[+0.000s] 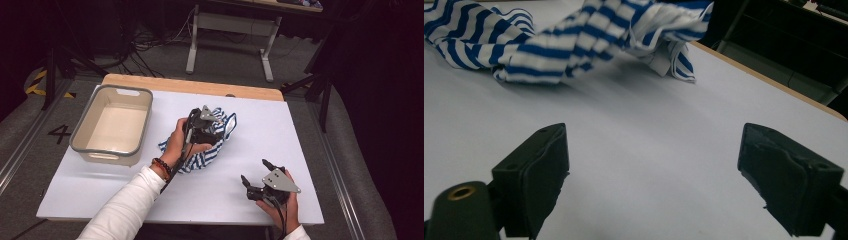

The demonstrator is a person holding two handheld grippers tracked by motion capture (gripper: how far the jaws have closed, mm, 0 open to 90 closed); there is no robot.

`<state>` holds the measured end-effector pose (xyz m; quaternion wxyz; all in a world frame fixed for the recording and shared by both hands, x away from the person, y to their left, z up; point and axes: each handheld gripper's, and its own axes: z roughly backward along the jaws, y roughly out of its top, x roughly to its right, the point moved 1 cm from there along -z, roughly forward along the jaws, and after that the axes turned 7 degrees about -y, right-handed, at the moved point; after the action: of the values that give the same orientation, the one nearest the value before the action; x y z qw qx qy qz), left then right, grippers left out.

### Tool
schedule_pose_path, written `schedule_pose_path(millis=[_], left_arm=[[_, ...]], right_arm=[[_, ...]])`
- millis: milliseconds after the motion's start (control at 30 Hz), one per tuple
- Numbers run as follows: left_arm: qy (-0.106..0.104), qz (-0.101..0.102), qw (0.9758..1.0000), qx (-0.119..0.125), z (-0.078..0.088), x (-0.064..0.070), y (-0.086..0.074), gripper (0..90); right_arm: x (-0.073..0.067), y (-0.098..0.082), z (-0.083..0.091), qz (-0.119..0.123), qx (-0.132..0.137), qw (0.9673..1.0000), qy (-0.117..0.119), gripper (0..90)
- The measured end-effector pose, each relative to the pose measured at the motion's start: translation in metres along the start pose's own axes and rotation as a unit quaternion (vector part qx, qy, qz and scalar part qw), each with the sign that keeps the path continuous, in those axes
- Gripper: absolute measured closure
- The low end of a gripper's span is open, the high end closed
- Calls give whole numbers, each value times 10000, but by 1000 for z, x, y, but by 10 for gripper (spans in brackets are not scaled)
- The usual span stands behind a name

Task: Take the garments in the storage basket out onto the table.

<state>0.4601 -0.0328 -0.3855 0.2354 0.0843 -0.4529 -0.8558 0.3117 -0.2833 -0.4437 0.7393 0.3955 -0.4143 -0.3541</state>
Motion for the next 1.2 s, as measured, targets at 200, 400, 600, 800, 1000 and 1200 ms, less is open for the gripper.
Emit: schedule_pose_path(millis=[200,400,600,800,1000,1200], left_arm=[[63,-320,9995,29,23,8,-9,239],[156,-732,9969,-245,40,21,-35,215],[57,-969,9935,-602,49,30,-68,237],[-184,-787,9936,-787,53,30,-99,305],[-247,-694,9928,-944,51,24,-119,394],[-431,-721,9899,-1140,45,20,-127,606]], right_arm=[[0,0,0,2,-2,10000,-6,132],[0,0,-1,-22,-12,10000,-9,132],[-1,0,-2,-36,-40,10000,2,132],[0,-1,-4,-114,-94,9999,8,134],[-1,-1,-5,-96,-133,9999,24,134],[-2,-2,-7,-14,-166,9998,50,132]])
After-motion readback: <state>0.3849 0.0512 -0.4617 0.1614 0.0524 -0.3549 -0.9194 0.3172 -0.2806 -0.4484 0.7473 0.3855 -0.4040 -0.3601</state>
